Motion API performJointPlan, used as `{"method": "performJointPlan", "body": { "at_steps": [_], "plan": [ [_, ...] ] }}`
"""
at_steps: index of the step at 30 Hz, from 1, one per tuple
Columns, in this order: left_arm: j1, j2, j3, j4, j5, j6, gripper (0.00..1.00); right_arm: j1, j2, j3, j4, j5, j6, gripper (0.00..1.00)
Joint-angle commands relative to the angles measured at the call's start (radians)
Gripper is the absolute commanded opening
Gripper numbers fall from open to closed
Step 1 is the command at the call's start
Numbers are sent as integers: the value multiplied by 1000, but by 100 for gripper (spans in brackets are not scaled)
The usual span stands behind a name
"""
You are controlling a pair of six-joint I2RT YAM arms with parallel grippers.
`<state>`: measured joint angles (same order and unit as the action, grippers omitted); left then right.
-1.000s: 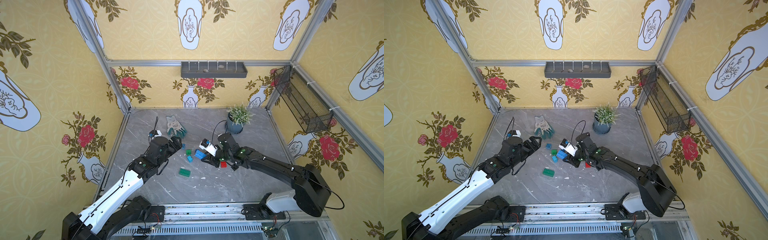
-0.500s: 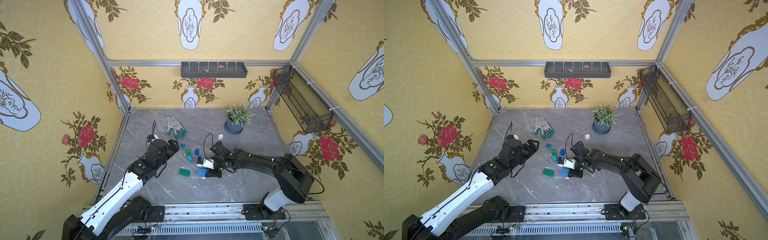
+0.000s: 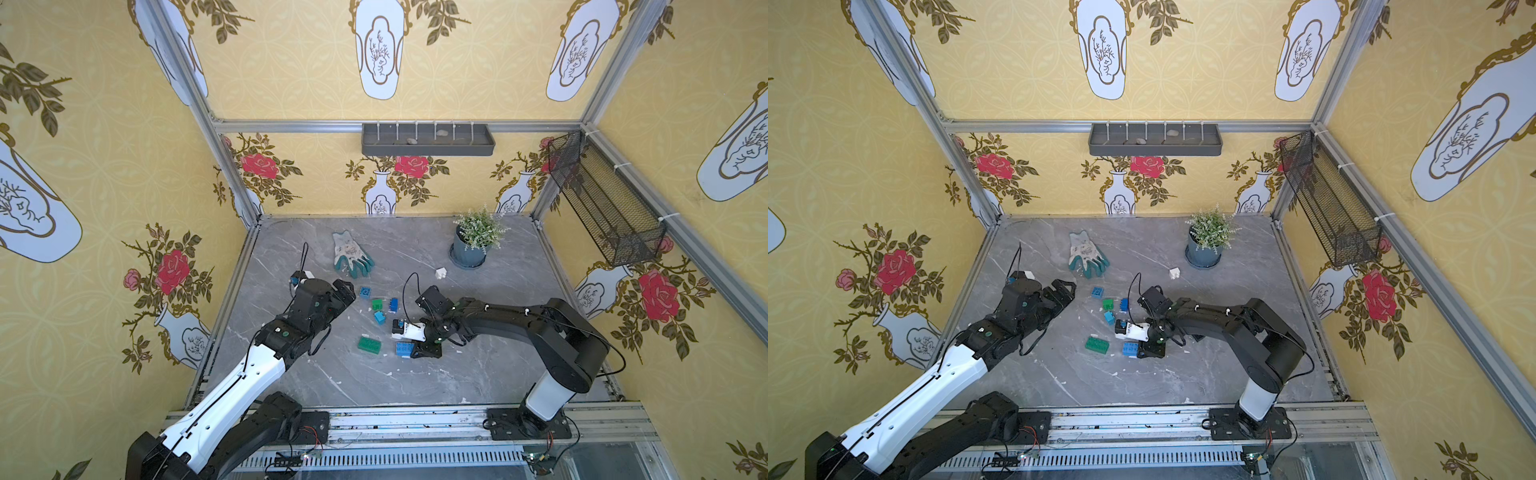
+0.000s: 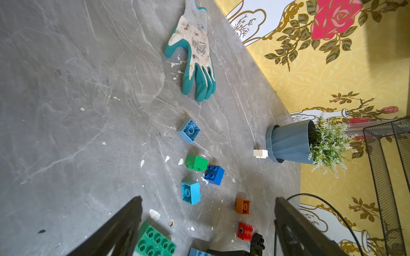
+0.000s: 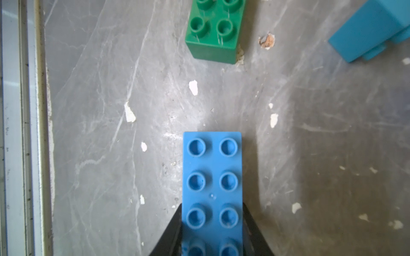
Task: Assemble the number 1 with lego
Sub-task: Place the lego brick at the center of the board.
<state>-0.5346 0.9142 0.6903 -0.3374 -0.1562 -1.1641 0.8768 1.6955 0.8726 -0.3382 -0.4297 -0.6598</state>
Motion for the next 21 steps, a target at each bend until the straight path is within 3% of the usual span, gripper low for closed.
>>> {"method": "performJointPlan", "body": {
  "at_steps": [1, 4, 9, 17, 21],
  "plan": [
    [2, 3, -11, -2, 9, -2, 94, 3, 10, 8, -24, 44, -32, 47],
    [3, 5, -13, -4, 10, -5, 94, 8, 10, 12, -28, 56, -42, 57],
    [5, 2, -15, -8, 10, -6, 94, 13, 9, 19, -26, 50, -46, 62],
    [5, -1, -23, -10, 12, -8, 94, 18, 16, 23, -33, 40, -50, 50],
    [7, -1, -21, -10, 12, -8, 94, 18, 16, 22, -36, 37, -46, 50]
  ]
}}
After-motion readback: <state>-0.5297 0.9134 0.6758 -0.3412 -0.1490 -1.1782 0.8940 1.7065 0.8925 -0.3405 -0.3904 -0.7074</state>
